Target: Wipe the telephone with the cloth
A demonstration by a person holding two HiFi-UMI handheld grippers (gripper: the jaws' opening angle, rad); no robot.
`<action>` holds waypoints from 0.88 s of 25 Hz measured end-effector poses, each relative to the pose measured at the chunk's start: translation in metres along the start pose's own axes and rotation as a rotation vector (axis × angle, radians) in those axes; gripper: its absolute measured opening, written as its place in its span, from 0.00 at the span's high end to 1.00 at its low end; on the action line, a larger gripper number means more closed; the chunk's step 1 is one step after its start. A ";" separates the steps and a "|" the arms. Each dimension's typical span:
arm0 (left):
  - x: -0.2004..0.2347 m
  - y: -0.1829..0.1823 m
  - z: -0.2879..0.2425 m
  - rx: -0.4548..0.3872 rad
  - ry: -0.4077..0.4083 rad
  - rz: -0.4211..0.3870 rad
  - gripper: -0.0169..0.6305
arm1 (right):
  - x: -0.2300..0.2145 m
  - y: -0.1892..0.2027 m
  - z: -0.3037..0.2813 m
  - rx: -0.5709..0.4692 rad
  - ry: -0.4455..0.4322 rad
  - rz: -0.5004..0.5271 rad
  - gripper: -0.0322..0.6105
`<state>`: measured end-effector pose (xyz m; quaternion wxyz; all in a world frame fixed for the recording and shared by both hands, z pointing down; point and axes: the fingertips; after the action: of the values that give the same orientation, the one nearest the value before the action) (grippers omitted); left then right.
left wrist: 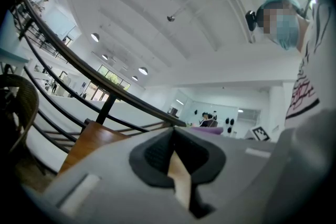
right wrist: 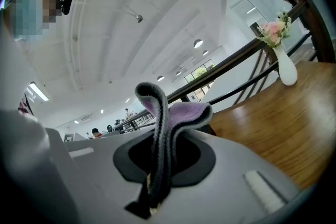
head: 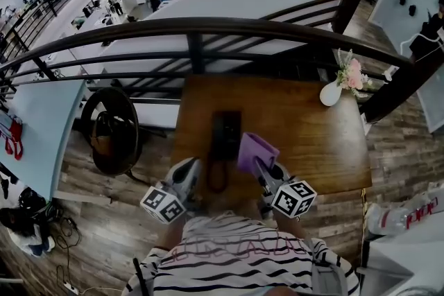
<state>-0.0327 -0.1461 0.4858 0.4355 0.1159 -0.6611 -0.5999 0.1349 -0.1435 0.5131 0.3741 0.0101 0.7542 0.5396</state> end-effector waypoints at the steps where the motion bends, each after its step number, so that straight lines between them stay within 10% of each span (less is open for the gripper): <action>1: 0.000 0.000 0.001 0.000 -0.002 0.000 0.97 | 0.001 0.000 0.000 0.000 0.000 0.001 0.90; 22: 0.010 0.002 0.002 0.001 -0.011 0.004 0.97 | -0.002 0.001 -0.009 0.002 -0.001 0.002 0.90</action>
<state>-0.0393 -0.1505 0.4920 0.4329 0.1115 -0.6640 -0.5994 0.1309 -0.1508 0.5158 0.3737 0.0114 0.7545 0.5394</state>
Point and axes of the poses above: the fingertips, and each gripper's own axes: z backward along the fingers, x to its left, y out of its underside, and after that the axes turned 2 degrees about y, right-handed
